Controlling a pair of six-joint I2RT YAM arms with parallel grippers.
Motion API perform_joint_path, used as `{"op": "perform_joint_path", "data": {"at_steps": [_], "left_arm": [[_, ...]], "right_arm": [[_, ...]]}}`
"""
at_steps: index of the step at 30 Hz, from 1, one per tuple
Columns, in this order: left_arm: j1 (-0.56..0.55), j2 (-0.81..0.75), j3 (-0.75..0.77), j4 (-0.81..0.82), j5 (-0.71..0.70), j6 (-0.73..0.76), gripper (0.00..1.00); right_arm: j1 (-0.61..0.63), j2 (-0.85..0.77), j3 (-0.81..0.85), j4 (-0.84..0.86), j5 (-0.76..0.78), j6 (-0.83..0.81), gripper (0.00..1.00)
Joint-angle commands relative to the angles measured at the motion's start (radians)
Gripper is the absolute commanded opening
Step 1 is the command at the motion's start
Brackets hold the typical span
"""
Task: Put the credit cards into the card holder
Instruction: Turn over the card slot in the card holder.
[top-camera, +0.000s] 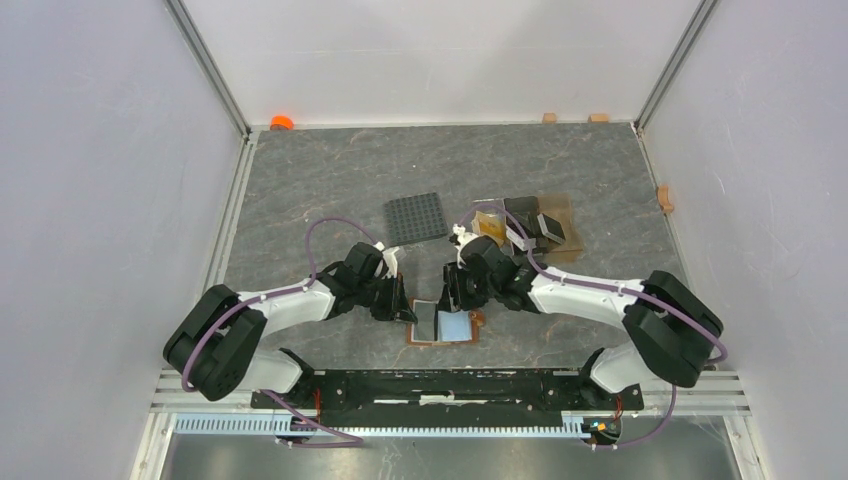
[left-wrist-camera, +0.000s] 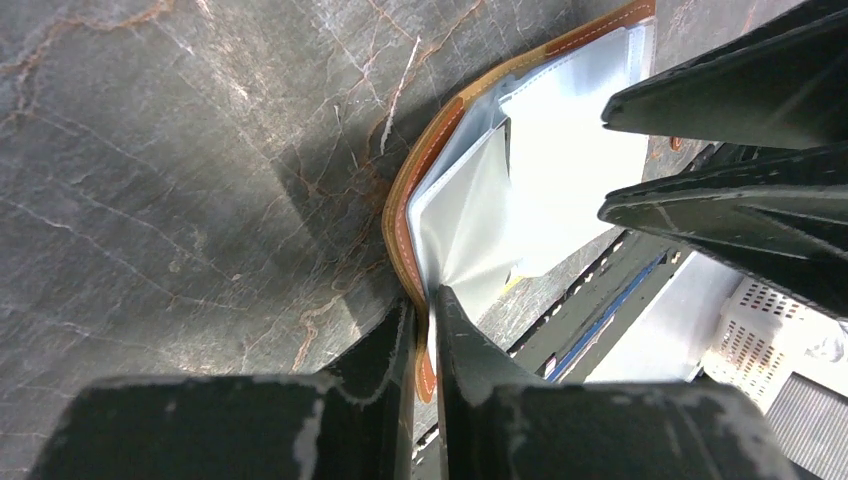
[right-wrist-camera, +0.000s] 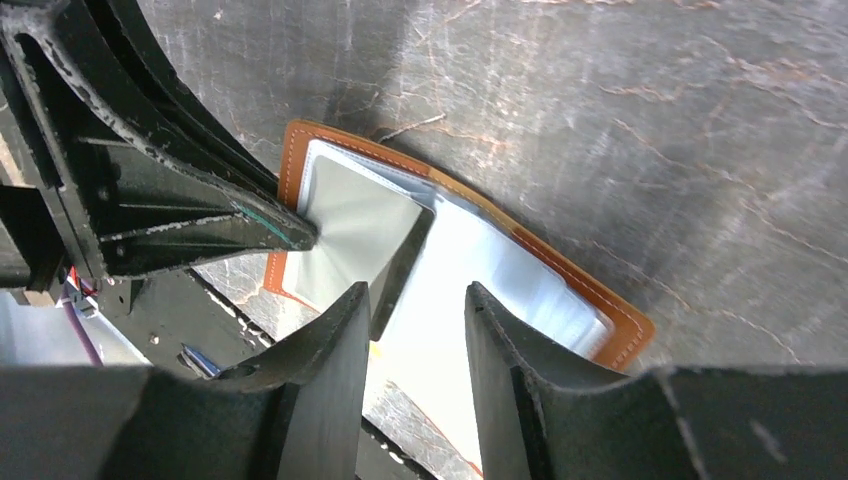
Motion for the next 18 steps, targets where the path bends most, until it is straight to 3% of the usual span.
{"op": "perform_joint_path", "data": {"at_steps": [1, 18], "left_arm": [[-0.002, 0.006, 0.009, 0.022, -0.037, -0.013, 0.15], [-0.002, 0.006, 0.009, 0.020, -0.031, -0.016, 0.15]], "right_arm": [[-0.003, -0.076, -0.036, -0.054, 0.077, -0.018, 0.45], [-0.027, -0.092, -0.072, -0.042, 0.078, -0.008, 0.43]]}}
